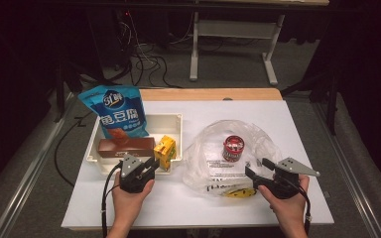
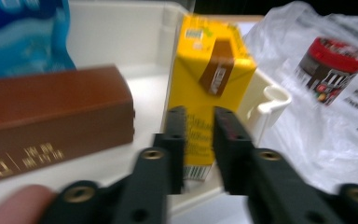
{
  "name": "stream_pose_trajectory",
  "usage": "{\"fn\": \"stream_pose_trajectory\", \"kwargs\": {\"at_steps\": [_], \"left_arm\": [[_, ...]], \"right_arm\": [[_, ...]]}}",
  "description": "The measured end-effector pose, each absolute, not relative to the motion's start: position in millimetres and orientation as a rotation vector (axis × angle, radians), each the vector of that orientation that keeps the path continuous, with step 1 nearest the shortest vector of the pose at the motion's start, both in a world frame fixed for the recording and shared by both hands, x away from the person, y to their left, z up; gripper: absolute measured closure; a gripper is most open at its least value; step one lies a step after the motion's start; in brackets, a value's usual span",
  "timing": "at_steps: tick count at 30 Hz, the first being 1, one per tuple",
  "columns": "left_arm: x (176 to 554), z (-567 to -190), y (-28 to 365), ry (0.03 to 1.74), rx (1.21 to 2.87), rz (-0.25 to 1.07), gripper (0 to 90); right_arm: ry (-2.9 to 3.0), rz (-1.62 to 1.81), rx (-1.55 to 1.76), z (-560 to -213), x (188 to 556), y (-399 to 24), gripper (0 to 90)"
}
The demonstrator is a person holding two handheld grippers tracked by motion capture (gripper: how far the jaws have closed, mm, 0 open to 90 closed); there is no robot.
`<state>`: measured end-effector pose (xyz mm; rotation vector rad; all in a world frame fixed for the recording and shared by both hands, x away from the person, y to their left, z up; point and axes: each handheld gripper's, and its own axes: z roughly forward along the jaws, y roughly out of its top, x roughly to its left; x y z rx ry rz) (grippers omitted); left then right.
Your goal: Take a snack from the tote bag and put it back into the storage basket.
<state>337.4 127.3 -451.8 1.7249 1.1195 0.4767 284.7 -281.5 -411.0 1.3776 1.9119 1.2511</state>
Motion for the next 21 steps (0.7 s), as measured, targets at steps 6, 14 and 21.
{"fn": "stream_pose_trajectory", "kwargs": {"at_steps": [6, 14, 21], "left_arm": [[352.3, -464.6, 106.7, 1.148, 1.830, 0.454, 89.9], [381.9, -463.2, 104.5, 1.258, 1.845, 0.430, 90.0], [399.5, -460.0, 101.6, 1.308, 1.843, 0.455, 90.0]], "right_arm": [[1.913, 1.247, 1.375, -411.3, 283.8, -280.4, 27.6], [1.910, 1.238, 1.389, -413.4, 285.2, -282.4, 27.9], [1.915, 1.226, 1.397, -416.0, 286.5, -282.7, 28.4]]}}
